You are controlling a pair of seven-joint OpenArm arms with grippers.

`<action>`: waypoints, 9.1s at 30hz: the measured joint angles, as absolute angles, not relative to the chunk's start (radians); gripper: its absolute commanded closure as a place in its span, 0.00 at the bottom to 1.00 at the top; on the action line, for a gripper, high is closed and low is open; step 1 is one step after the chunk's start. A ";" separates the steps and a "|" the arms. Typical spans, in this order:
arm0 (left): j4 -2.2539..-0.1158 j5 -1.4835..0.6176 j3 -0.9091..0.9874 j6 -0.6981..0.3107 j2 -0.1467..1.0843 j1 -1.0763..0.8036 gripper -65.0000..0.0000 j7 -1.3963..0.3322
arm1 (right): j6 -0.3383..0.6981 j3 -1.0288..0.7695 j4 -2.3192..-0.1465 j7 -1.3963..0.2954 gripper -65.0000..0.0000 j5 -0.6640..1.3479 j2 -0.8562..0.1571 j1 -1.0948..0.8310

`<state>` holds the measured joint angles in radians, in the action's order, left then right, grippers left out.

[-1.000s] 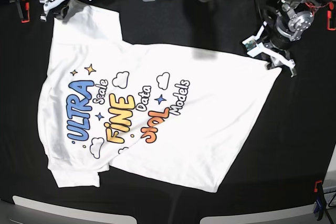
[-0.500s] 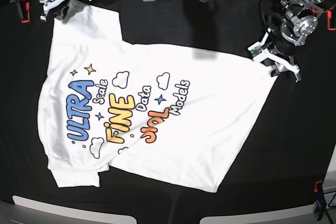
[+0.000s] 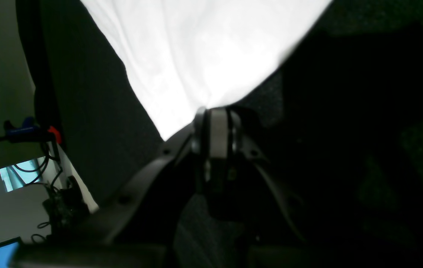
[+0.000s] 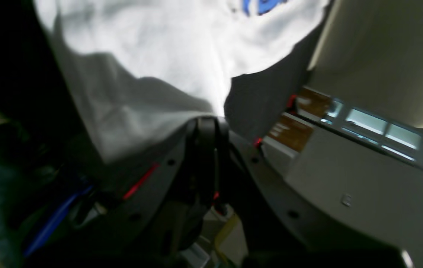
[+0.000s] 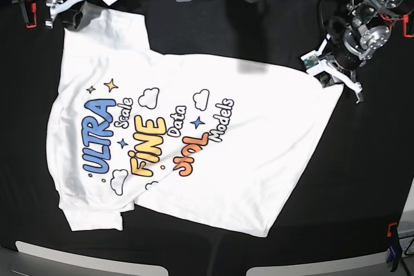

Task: Layout the t-shirt on the table in an organized manner, then fold the t-shirt properly
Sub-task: 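Grasp the shoulder edges with both grippers and pull the shirt taut, then drag the shirt by its shoulders with both grippers to straighten it, then release and regrasp the shirt shoulder edges with both grippers, then lift the shoulder edges with both grippers and pull the shirt flat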

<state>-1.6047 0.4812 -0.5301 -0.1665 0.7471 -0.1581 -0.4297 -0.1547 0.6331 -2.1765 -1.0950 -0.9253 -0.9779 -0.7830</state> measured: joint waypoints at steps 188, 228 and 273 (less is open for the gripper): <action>-1.778 0.298 -0.459 0.027 0.591 -0.064 0.57 -0.910 | -0.075 0.258 -2.251 -0.838 0.56 -0.344 -0.731 -0.625; -1.547 0.318 -0.459 -0.159 0.631 -0.074 0.69 -0.514 | -0.025 0.257 -2.286 -0.886 0.56 -0.233 -0.731 -0.760; -1.546 0.319 -0.459 -0.083 0.629 -0.072 1.00 -0.555 | -0.064 0.257 -1.966 -0.870 1.00 -0.578 -0.731 -0.760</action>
<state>-1.5463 0.3187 -0.4591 -0.0826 0.6292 -0.0719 -0.5549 -0.0643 0.2569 -1.9656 -0.8696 -0.5781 -0.7311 -0.7601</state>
